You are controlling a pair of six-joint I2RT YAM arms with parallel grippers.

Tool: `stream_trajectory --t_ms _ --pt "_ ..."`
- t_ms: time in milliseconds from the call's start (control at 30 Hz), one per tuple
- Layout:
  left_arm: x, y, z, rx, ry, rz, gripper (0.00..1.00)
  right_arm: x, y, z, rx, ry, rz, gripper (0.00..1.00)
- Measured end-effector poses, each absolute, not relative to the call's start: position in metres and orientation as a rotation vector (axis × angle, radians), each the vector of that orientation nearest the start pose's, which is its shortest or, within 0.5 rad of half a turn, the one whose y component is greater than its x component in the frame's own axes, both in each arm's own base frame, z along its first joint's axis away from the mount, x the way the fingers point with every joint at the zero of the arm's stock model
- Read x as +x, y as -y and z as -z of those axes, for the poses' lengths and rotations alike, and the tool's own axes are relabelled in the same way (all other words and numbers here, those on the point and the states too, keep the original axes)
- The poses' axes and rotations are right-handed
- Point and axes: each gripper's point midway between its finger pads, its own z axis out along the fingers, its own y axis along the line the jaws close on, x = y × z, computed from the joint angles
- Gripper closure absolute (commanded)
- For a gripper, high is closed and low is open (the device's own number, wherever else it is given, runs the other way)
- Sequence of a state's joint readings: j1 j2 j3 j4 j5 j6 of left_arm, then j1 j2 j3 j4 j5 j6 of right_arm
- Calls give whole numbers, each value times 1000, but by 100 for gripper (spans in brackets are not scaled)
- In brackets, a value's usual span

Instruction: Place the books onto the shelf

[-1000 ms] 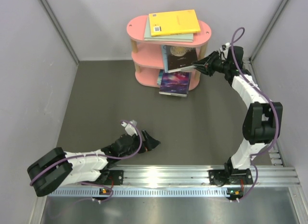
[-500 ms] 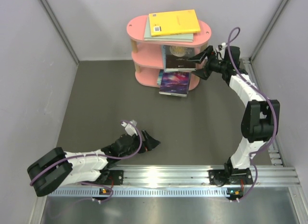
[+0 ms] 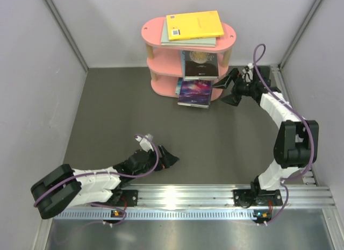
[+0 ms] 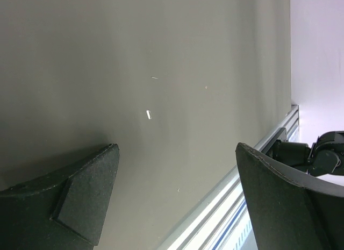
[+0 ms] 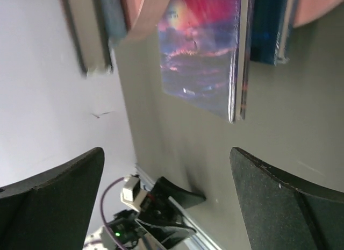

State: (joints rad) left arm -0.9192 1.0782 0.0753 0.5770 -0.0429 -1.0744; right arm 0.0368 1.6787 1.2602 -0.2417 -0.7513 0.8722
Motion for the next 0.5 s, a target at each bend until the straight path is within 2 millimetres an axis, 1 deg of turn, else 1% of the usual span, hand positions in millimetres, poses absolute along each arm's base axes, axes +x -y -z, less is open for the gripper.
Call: stream_trajectory --t_ms 100,167,267,333,433,500 --pt "158 254 -50 -204 -2211 1175 5 393 -151 -207 468 -2292 -1228 0" --pt "158 254 -50 -203 -2212 1175 5 366 -147 -220 394 -2264 -1181 0" --pt "157 254 -50 -203 -2213 1174 4 323 -142 -248 268 -2176 -1123 0" --pt "157 254 -49 -202 -2215 1172 4 292 -138 -270 186 -2075 -1081 0" --pt "156 252 -49 -197 -2221 1159 3 237 -134 -297 64 -1896 -1037 0" --pt "158 248 -50 -184 -2228 1116 2 208 -133 -305 2 -1804 -1021 0"
